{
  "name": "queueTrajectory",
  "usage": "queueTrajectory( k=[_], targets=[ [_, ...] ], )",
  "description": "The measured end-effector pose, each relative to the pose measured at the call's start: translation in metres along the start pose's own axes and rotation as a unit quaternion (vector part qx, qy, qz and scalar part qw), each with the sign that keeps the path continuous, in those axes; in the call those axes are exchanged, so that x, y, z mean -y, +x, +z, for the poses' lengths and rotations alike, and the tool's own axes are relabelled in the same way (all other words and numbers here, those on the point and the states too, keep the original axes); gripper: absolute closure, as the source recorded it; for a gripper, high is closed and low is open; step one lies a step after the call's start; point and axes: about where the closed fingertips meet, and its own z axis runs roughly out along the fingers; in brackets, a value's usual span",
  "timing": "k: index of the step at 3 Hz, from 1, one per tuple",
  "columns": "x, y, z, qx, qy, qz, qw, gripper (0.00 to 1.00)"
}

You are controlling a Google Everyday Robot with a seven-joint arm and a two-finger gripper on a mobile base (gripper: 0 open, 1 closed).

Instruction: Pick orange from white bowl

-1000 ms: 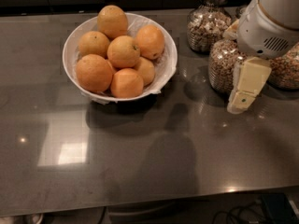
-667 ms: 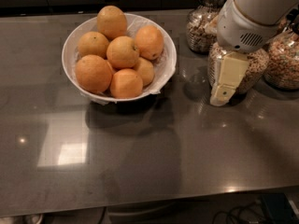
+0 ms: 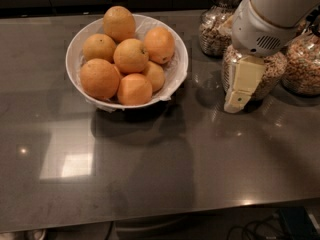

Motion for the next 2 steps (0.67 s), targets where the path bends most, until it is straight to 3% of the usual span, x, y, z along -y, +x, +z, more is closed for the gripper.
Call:
queueTrajectory(
  k=[1,2],
  targets=[
    [0.017,-0.023,0.005,0.056,0.033,-0.033,0.9974,0.00],
    [0.040,-0.061,0.006,0.108,0.086,-0.076,0.9875,0.00]
  ],
)
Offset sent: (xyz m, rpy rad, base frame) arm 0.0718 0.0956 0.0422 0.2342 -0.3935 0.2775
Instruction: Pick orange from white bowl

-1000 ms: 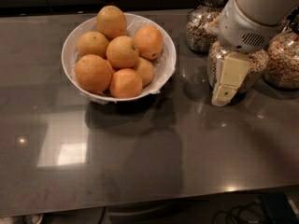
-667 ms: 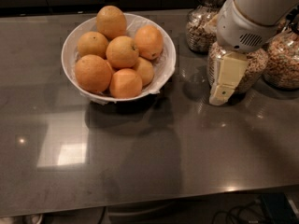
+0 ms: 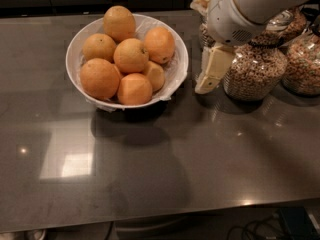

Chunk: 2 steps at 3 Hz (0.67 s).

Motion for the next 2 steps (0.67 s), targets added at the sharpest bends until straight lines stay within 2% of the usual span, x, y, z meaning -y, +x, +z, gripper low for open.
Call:
queueTrajectory(
  k=[1,2],
  targets=[
    [0.0241,-0.0296,0.0067,0.046,0.036,-0.033,0.9977,0.00],
    [0.0243,-0.0296,0.0068,0.046,0.036,-0.033,0.9977,0.00]
  ],
)
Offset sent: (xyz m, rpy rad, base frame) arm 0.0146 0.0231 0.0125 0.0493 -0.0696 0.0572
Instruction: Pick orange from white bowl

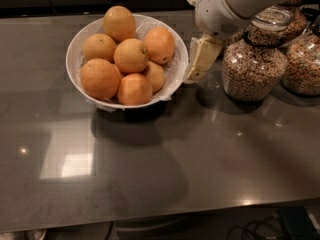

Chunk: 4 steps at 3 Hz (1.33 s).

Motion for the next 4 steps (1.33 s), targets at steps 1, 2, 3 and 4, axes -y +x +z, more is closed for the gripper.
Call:
queueTrajectory(
  k=[1,2,3,4],
  targets=[
    [0.009,0.000,0.005,0.007,0.007,-0.003,0.9999,0.00],
    [0.025,0.006,0.009,0.017,0.023,-0.001,0.9996,0.00],
    [0.034,0.021,0.020,0.021,0.028,0.018,0.9992,0.00],
    [0.040,0.030,0.033,0.028,0.021,0.029,0.9990,0.00]
  ],
)
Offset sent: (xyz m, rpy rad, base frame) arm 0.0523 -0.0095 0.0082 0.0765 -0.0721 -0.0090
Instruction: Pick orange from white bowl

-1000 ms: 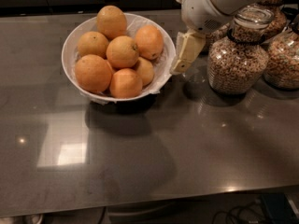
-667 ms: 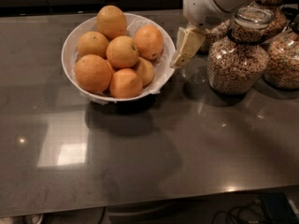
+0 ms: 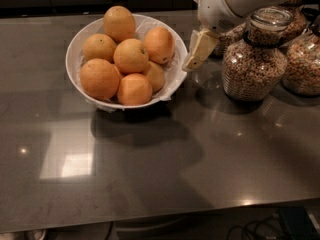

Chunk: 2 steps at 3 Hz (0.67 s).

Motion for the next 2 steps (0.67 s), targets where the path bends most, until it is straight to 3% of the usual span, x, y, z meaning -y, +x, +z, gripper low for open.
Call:
queueTrajectory(
  k=[1,2],
  targets=[
    [0.0067,-0.0040,0.0127,0.017,-0.022,-0.003,0.9996,0.00],
    [0.0054,-0.0044,0.0096,0.015,-0.017,-0.002,0.9997,0.00]
  ],
)
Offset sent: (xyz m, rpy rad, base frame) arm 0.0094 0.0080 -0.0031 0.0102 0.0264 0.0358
